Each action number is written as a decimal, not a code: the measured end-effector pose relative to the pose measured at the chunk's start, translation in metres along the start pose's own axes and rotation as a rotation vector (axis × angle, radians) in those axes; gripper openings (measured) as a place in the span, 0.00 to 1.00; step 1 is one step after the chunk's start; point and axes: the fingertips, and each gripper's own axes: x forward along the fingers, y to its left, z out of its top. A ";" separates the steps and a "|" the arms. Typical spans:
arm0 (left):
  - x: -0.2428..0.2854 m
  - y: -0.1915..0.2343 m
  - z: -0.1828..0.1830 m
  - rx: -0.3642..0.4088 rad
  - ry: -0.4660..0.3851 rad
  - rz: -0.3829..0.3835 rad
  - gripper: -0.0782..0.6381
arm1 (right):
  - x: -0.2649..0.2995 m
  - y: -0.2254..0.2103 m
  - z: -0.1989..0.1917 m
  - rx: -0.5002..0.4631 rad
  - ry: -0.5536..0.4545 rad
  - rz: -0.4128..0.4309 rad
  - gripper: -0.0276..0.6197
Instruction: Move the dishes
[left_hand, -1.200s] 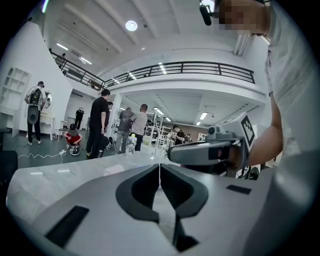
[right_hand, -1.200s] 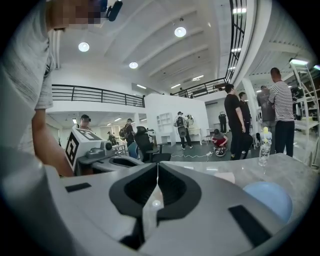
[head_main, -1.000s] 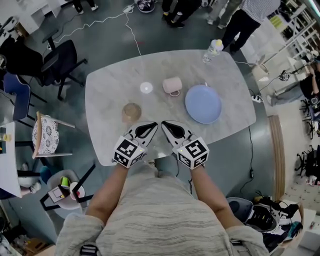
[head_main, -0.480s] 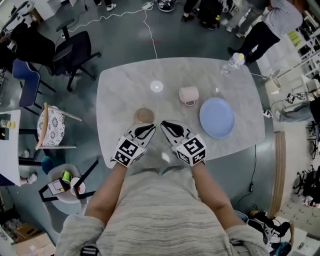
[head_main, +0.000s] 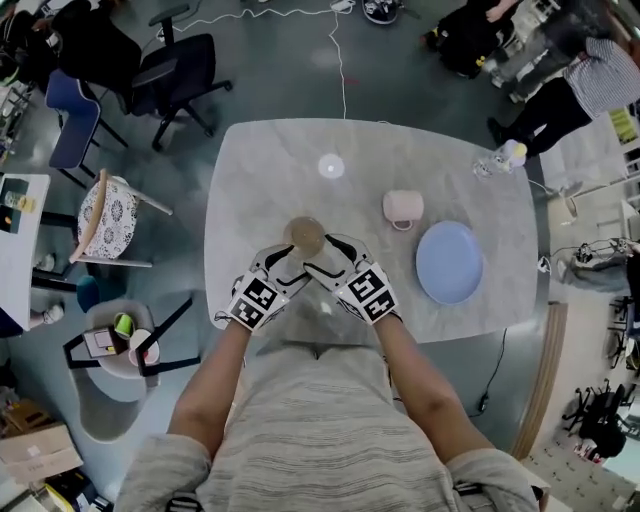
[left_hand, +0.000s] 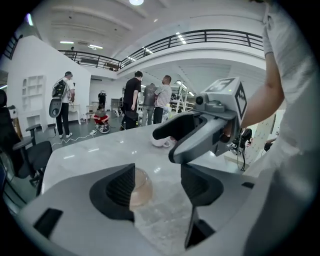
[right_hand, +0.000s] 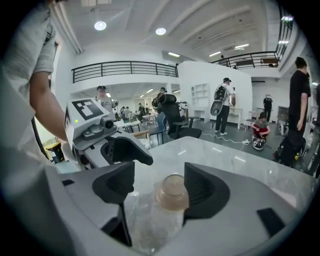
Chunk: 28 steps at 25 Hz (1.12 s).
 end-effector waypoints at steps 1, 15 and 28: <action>0.001 0.003 -0.006 -0.005 0.022 0.005 0.51 | 0.007 -0.001 -0.005 -0.005 0.018 0.006 0.53; 0.021 0.024 -0.058 -0.045 0.140 -0.047 0.63 | 0.070 -0.019 -0.046 -0.047 0.226 0.047 0.64; 0.035 0.036 -0.084 -0.064 0.193 -0.039 0.66 | 0.108 -0.035 -0.084 -0.101 0.422 0.011 0.68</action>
